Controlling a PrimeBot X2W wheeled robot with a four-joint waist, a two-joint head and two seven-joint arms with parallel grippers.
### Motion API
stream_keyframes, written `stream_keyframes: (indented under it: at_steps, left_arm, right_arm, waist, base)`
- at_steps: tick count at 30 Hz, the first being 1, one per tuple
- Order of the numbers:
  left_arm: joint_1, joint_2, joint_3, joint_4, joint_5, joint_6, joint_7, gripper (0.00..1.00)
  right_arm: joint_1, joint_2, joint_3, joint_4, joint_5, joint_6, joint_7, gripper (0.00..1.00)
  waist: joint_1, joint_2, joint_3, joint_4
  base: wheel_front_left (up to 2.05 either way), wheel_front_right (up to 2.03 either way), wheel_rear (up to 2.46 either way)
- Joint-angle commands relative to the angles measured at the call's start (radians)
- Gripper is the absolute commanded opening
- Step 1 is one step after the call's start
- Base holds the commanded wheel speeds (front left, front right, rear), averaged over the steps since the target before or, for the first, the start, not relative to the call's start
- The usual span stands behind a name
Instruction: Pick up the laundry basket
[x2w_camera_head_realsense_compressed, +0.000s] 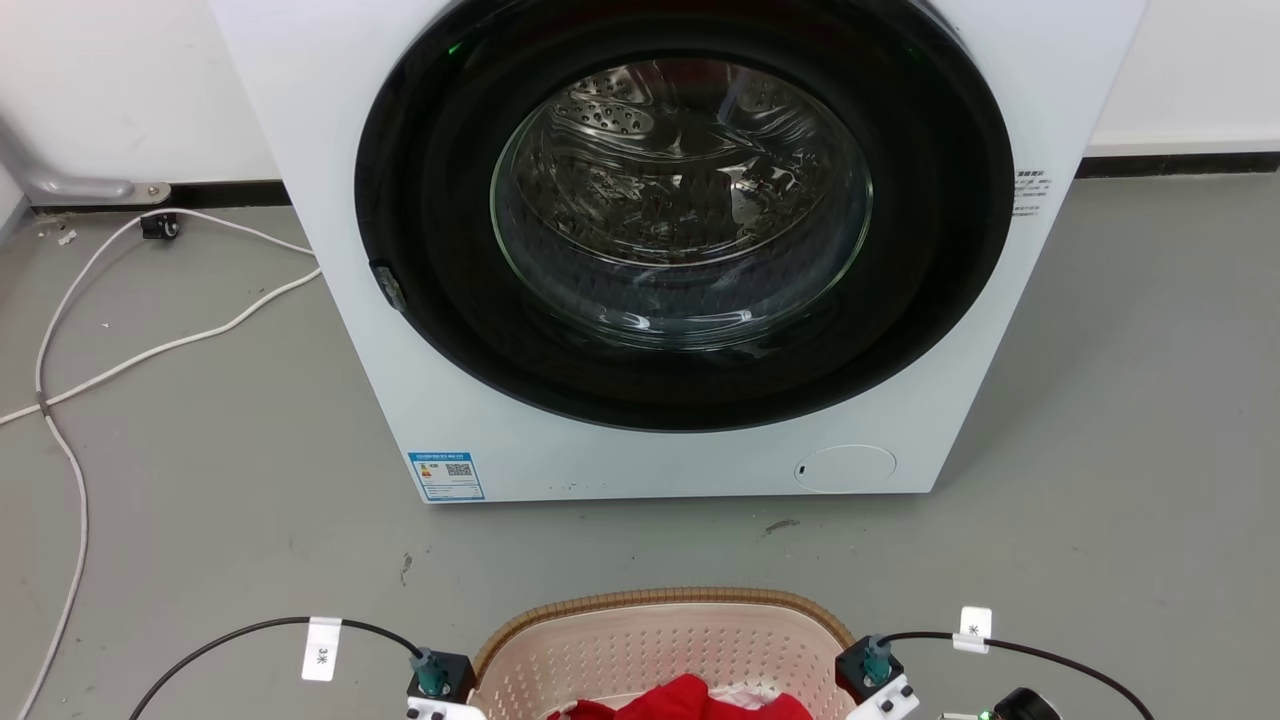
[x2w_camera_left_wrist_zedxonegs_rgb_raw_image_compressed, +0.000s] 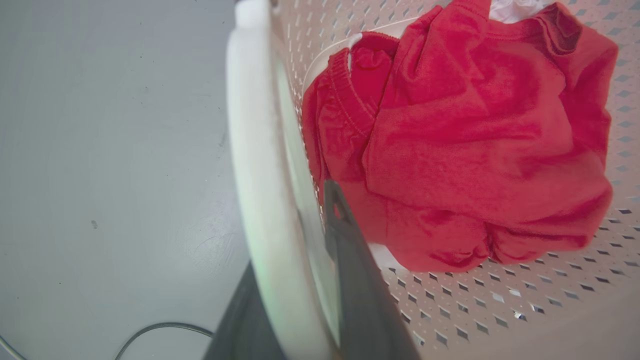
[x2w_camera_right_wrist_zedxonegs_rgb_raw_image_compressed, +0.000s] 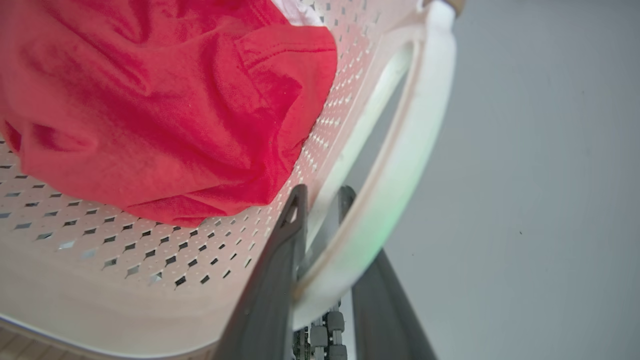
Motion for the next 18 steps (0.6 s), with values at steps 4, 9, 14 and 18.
stream_keyframes:
  at_steps: [4,9,14,18]
  left_arm:
    - [-0.021,-0.003,-0.016,-0.005,-0.013,-0.009,-0.013,0.0]
    - [-0.025,-0.003,-0.035,-0.003,-0.025,-0.009,-0.017,0.0]
    - [-0.03,-0.002,-0.049,-0.002,-0.04,-0.009,-0.021,0.0]
    - [-0.031,-0.003,-0.062,0.001,-0.05,-0.009,-0.026,0.0]
  right_arm:
    - [-0.012,0.0,0.027,-0.001,0.012,0.0,-0.003,0.0]
    - [-0.016,-0.001,0.044,0.001,0.031,0.0,-0.005,0.0]
    - [-0.019,-0.001,0.06,0.003,0.047,0.0,-0.007,0.0]
    - [-0.022,-0.001,0.071,0.005,0.059,0.001,-0.008,0.0]
  waist:
    - [0.0,0.0,0.001,-0.001]
    - [0.0,0.0,0.003,-0.002]
    - [0.0,0.0,0.005,-0.002]
    - [0.0,0.0,0.006,-0.001]
  base:
    - [0.0,0.0,0.0]
    - [0.0,0.0,0.0]
    - [0.0,0.0,0.0]
    - [0.0,0.0,0.0]
